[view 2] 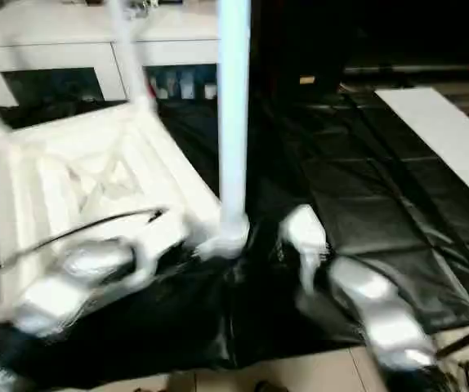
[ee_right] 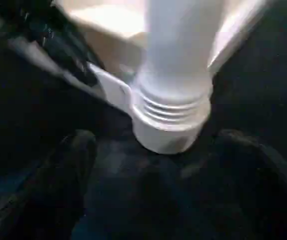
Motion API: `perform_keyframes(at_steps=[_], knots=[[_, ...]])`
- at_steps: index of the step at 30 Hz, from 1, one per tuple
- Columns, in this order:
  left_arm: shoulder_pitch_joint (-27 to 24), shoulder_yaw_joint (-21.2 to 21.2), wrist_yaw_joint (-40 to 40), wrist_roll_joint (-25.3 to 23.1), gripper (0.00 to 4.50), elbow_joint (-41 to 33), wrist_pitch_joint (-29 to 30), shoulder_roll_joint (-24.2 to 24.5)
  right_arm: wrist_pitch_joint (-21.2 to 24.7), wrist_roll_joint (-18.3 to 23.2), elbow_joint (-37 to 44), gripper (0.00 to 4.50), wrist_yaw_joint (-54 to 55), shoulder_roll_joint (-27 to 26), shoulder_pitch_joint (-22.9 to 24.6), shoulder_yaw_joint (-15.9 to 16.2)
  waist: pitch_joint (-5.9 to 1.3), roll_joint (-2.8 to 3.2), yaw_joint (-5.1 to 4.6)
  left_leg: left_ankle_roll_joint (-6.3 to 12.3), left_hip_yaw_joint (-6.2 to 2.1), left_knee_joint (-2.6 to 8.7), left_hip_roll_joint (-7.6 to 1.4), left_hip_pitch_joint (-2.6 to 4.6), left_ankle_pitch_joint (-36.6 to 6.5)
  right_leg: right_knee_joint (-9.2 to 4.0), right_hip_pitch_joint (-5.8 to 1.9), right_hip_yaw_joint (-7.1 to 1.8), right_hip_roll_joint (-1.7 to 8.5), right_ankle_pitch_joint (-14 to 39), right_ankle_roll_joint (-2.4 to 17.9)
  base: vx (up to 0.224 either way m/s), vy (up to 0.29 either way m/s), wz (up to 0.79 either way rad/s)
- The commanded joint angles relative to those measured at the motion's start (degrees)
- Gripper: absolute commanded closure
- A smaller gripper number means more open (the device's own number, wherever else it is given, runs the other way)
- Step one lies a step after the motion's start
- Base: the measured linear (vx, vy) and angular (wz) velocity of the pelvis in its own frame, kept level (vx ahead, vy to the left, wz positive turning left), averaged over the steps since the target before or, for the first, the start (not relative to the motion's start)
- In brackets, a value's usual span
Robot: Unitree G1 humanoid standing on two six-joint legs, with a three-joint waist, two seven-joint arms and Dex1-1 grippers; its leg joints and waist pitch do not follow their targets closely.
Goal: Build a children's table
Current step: Rotate leg to tighten
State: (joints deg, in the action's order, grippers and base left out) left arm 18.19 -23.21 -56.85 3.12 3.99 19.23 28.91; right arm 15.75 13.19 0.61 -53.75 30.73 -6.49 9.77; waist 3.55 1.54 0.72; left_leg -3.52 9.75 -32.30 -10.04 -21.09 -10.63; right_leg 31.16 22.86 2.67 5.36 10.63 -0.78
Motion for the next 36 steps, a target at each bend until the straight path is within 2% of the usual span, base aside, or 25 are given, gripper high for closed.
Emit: perform_keyframes(at_steps=[1, 2, 4, 7, 8, 10, 11, 12, 13, 18, 24, 32, 34, 35, 36], knots=[[-0.64, -3.97, -5.16, 0.6, 4.5, -1.36, -0.32, 0.08, 0.97, 1.4, 1.65, 0.36, -2.36, 0.21, -0.98, 0.85, -2.5, -0.46, 0.32, 2.23, -0.75, 4.7, -2.79, 1.4, -25.81, -4.21, -0.69, -1.67, 2.31, 26.48, 8.77, 0.0, 0.0, 0.0], [-0.6, -3.95, -5.81, 1.05, 4.5, -1.78, 0.17, 0.1, 0.8, 1.01, 0.72, 0.36, -2.75, 0.12, -1.72, 1.29, -2.47, -0.72, 0.58, 1.95, -0.44, 4.55, -2.76, 1.72, -25.61, -4.06, -0.45, -1.84, 2.17, 25.4, 9.54, 0.0, 0.0, 0.0], [-0.35, -4.26, -6.56, 1.36, 4.5, -2.11, 0.47, 0.19, -0.01, -0.08, -1.43, 0.36, -2.59, -0.69, -3.26, 1.83, -2.55, -0.54, 1.27, 1.55, -0.3, 4.64, -2.86, 1.71, -24.23, -3.72, -0.64, -2.07, 2.25, 24.43, 9.71, 0.0, 0.0, 0.0], [0.09, -4.56, -6.2, 0.72, 4.5, -1.8, 0.4, 0.22, -0.27, -0.67, -3.26, 0.36, -2.39, -1.39, -4.67, 2.24, -2.6, -0.5, 1.53, 1.08, -0.18, 4.69, -2.89, 1.55, -23.16, -3.34, -0.89, -2.15, 2.17, 22.06, 10.2, 0.0, 0.0, 0.0], [0.3, -4.49, -6.19, 0.67, 4.5, -1.59, 0.34, 0.29, -0.07, -0.57, -3.87, 0.36, -2.44, -1.45, -5.32, 2.4, -2.79, -0.63, 1.65, 1.06, -0.23, 4.67, -2.83, 1.31, -22.02, -2.95, -1.31, -2.15, 2.22, 20.61, 10.23, 0.0, 0.0, 0.0], [0.5, -4.36, -6.22, 0.43, 4.5, -1.27, 0.07, 0.31, 0.17, -0.45, -4.3, 0.6, -2.85, -1.39, -5.75, 2.56, -2.77, -0.65, 1.69, 1.11, -0.16, 4.64, -2.74, 1.09, -21.81, -2.83, -1.41, -2.2, 2.24, 20.14, 10.28, 0.0, 0.0, 0.0], [0.54, -4.29, -6.31, 0.4, 4.5, -1.17, 0.14, 0.29, 0.17, -0.74, -4.63, 0.6, -2.83, -1.37, -5.96, 2.69, -2.59, -0.83, 1.68, 1.0, -0.13, 4.45, -2.62, 1.18, -23.28, -2.95, -1.13, -2.3, 2.28, 22.24, 9.79, 0.0, 0.0, 0.0], [0.56, -4.23, -6.43, 0.43, 4.5, -1.12, 0.25, 0.28, 0.16, -1.05, -4.94, 0.72, -2.79, -1.35, -6.13, 2.81, -2.53, -0.84, 1.67, 0.84, -0.21, 4.33, -2.55, 1.34, -24.31, -3.13, -1.03, -2.31, 2.44, 25.07, 9.03, 0.0, 0.0, 0.0], [0.63, -4.08, -6.58, 0.33, 4.5, -1.06, 0.4, 0.27, 0.25, -1.21, -5.31, 0.8, -3.4, -1.17, -6.23, 3.16, -2.61, -0.73, 1.72, 0.75, -0.29, 4.32, -2.56, 1.39, -24.27, -3.15, -1.08, -2.3, 2.51, 25.75, 8.72, 0.0, 0.0, 0.0], [0.8, -3.92, -6.81, 0.11, 4.5, -0.9, 0.4, 0.48, 0.45, -1.01, -5.97, 1.1, -4.19, -1.27, -6.33, 3.43, -2.58, -0.68, 1.61, 0.48, -0.54, 4.42, -2.57, 1.2, -24.53, -3.29, -1.16, -2.03, 2.34, 27.07, 7.68, 0.0, 0.0, 0.0], [0.56, -4.08, -6.99, 0.03, 4.5, -0.74, 0.5, 0.86, 0.36, -1.13, -6.18, 1.71, -4.85, -0.8, -6.11, 3.67, -2.52, -0.76, 1.46, 0.49, -0.59, 4.36, -2.51, 1.33, -25.39, -3.51, -0.95, -2.01, 2.3, 28.27, 7.24, 0.0, 0.0, 0.0], [0.09, -3.71, -5.9, -0.23, 4.5, -0.68, 2.63, 0.61, 0.27, -2.04, -8.13, 1.88, -3.47, -1.22, -6.33, 3.92, -2.47, -0.83, 1.31, 0.56, -0.61, 4.4, -2.53, 1.23, -25.17, -3.41, -1.0, -1.97, 2.27, 27.9, 7.54, 0.0, 0.0, 0.0], [0.75, -2.45, -1.43, -0.61, 4.5, 0.9, 4.62, -2.28, 0.46, -3.97, -10.46, 1.88, 1.89, -3.66, -6.91, 3.58, -2.36, -1.03, 1.18, 0.5, -0.6, 4.35, -2.47, 1.32, -25.66, -3.58, -0.83, -1.92, 2.27, 29.03, 7.34, 0.0, 0.0, 0.0], [1.97, -0.79, 4.17, -0.94, 4.5, 3.11, 6.54, -6.28, 1.24, -5.39, -12.76, 1.88, 8.89, -7.33, -7.5, 2.54, -2.21, -1.01, 1.03, 0.35, -0.53, 4.33, -2.41, 1.29, -25.98, -3.69, -0.66, -1.93, 2.26, 29.9, 7.25, 0.0, 0.0, 0.0], [2.51, -0.13, 6.37, -1.09, 4.5, 4.04, 7.17, -7.9, 1.64, -5.55, -13.47, 1.89, 11.44, -8.9, -7.68, 1.95, -1.86, -0.95, 0.4, -0.82, -0.72, 4.02, -1.93, 1.56, -28.25, -4.54, -0.18, -1.19, 2.13, 35.89, 5.59, 0.0, 0.0, 0.0]])
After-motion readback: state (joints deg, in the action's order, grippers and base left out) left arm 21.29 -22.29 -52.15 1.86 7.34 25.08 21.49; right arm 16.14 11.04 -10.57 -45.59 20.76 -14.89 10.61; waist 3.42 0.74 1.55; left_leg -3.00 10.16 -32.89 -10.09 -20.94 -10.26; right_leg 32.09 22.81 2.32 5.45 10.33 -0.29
